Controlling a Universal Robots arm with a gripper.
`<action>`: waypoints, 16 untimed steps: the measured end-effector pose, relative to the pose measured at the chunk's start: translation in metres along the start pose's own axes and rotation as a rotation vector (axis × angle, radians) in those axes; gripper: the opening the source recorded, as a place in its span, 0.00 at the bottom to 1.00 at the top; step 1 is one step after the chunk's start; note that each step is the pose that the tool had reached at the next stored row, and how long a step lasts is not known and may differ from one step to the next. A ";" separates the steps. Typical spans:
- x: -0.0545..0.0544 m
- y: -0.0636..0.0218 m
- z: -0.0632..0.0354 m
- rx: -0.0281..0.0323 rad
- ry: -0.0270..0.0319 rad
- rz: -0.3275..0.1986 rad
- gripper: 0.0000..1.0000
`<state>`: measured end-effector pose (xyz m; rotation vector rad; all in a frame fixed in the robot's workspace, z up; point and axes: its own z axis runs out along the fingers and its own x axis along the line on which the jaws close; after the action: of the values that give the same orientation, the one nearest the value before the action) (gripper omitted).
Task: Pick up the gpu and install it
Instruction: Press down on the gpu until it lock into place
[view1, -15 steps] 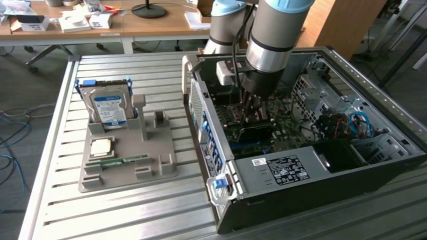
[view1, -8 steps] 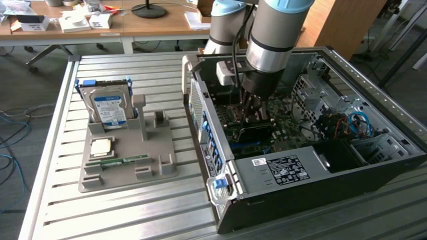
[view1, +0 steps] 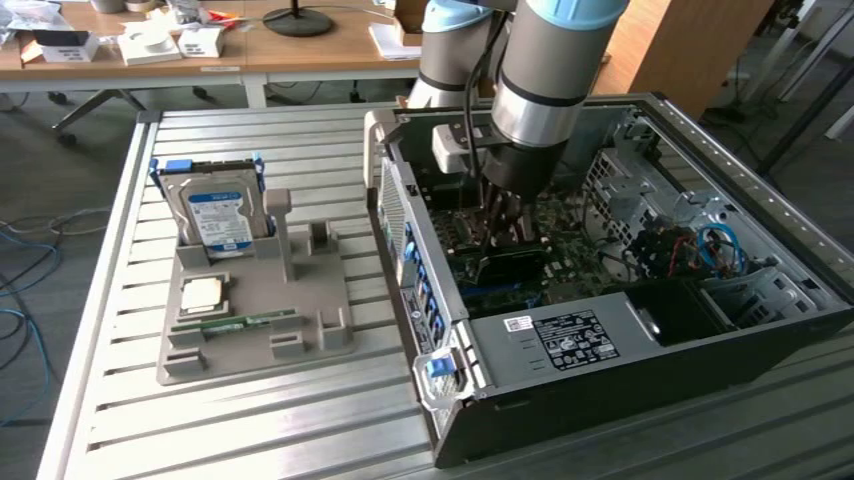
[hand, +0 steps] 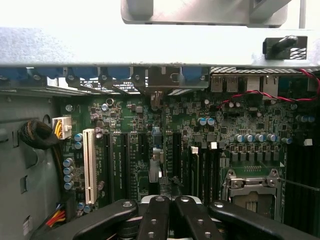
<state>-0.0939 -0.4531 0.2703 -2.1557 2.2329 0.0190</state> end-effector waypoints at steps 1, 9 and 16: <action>0.000 0.0000 0.0001 0.0000 0.0000 0.000 0.11; 0.000 0.0000 0.0015 0.0002 -0.0002 0.000 0.11; 0.000 0.0000 0.0029 0.0001 -0.0002 0.000 0.11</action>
<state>-0.0939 -0.4531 0.2674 -2.1555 2.2328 0.0191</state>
